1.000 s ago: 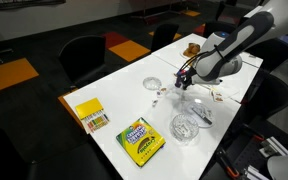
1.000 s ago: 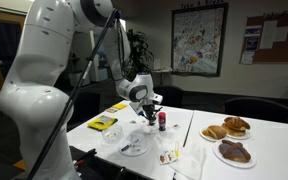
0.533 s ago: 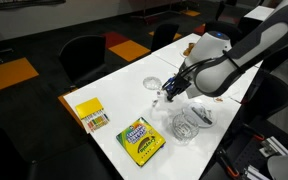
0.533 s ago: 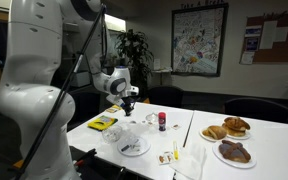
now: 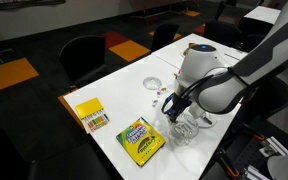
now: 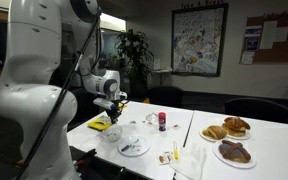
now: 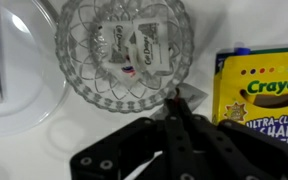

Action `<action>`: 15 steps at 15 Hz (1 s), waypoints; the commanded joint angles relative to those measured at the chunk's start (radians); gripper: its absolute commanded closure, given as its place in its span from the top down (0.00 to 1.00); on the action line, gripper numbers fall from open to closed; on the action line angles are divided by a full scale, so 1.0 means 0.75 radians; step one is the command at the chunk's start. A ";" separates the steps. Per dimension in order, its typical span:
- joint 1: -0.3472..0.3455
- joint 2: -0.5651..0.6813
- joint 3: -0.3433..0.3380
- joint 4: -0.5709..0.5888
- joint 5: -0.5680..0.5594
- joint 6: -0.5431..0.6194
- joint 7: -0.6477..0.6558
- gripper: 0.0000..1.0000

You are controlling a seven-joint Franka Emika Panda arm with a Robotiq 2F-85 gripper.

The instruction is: Pick up one object from the table and put it in the bowl

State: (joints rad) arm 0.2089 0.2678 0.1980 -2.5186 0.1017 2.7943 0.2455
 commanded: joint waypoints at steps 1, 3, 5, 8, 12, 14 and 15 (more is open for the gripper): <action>0.079 -0.031 -0.095 -0.021 -0.139 -0.128 0.110 0.01; 0.096 -0.028 -0.112 -0.017 -0.189 -0.178 0.153 0.01; 0.102 -0.025 -0.108 -0.008 -0.206 -0.209 0.171 0.01; 0.108 -0.026 -0.101 -0.002 -0.215 -0.243 0.183 0.01; 0.138 -0.096 -0.132 -0.043 -0.299 -0.211 0.277 0.01; 0.144 -0.129 -0.143 -0.061 -0.351 -0.211 0.331 0.01; 0.144 -0.145 -0.141 -0.071 -0.367 -0.214 0.348 0.01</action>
State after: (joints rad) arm 0.2979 0.2273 0.1109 -2.5262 -0.1291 2.6517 0.4593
